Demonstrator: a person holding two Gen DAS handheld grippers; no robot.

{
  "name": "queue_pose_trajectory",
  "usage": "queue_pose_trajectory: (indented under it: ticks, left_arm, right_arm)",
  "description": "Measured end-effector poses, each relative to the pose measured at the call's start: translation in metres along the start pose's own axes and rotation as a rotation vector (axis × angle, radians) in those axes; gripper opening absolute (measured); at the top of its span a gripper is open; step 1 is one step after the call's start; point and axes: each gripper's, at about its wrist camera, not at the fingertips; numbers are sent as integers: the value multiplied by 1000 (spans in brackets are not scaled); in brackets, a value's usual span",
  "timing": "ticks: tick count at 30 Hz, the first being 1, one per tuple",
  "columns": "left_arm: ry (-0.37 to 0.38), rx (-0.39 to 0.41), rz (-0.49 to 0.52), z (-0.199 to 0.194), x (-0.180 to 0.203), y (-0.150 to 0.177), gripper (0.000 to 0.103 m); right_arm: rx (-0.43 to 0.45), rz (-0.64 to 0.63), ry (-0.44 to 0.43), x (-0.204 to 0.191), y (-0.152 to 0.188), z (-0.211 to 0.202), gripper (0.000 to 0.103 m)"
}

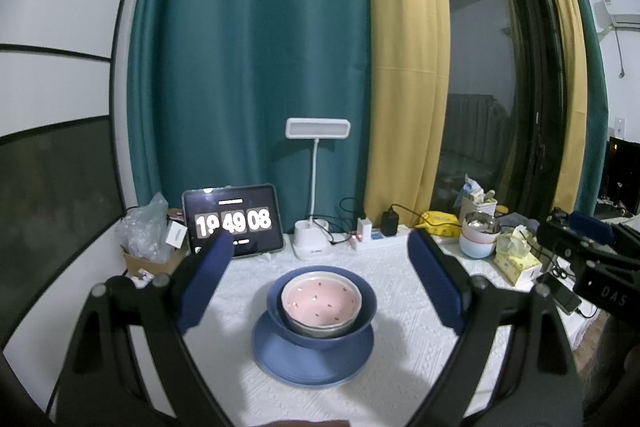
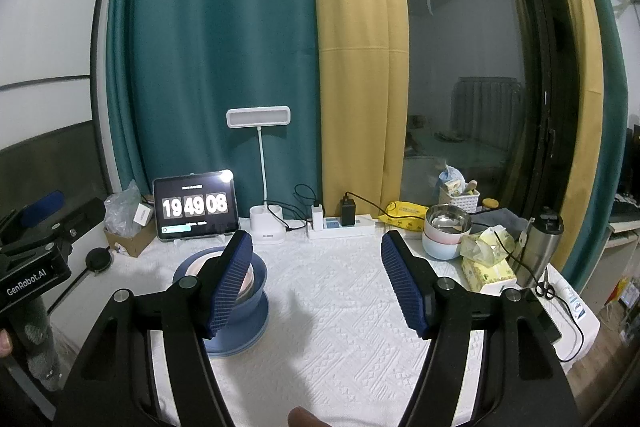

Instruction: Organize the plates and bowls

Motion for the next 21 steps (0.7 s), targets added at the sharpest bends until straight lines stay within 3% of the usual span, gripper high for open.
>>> queue_pose_trajectory:
  ticks: [21]
  left_arm:
    - [2,-1,1,1,1,1,90]
  right_arm:
    - [-2,0,0,0,-1,0,70]
Point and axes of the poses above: each gripper's, at about its wrist camera, not at the fingertips, and z roughly the way its jaws point, x to its right, y to its underside, and after that the axes turned 2 degrees about -y, right-handed
